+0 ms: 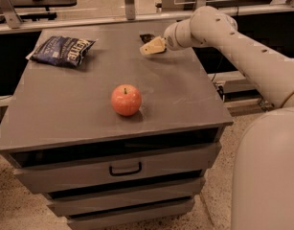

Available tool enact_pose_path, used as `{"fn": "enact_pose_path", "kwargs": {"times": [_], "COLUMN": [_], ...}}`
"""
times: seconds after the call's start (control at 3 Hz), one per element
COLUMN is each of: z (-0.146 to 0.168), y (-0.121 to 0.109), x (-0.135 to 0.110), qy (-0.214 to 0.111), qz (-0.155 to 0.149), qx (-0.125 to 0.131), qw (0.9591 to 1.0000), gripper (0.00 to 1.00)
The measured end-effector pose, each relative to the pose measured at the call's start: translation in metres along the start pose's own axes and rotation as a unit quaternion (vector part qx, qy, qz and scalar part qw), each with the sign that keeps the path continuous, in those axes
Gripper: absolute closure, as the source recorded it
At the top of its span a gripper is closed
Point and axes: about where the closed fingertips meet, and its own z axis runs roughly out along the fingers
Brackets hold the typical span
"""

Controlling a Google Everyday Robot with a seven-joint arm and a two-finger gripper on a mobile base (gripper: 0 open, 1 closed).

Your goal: Move rxbar chocolate near apple

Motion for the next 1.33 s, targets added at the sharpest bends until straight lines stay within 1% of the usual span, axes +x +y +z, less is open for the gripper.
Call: {"fn": "enact_pose_path", "kwargs": {"times": [0.33, 0.67, 1.0, 1.33], "z": [0.006, 0.011, 0.007, -0.014], "y": [-0.003, 0.000, 0.001, 0.003], "x": [0.008, 0.016, 0.018, 0.003], "qy": [0.002, 0.009, 0.008, -0.007], "qz": [0.021, 0.033, 0.037, 0.023], "qx": [-0.005, -0.012, -0.014, -0.021], "qw": [0.9998, 0.9993, 0.9992, 0.9995], "gripper": [0.42, 0.64, 0.88, 1.00]}}
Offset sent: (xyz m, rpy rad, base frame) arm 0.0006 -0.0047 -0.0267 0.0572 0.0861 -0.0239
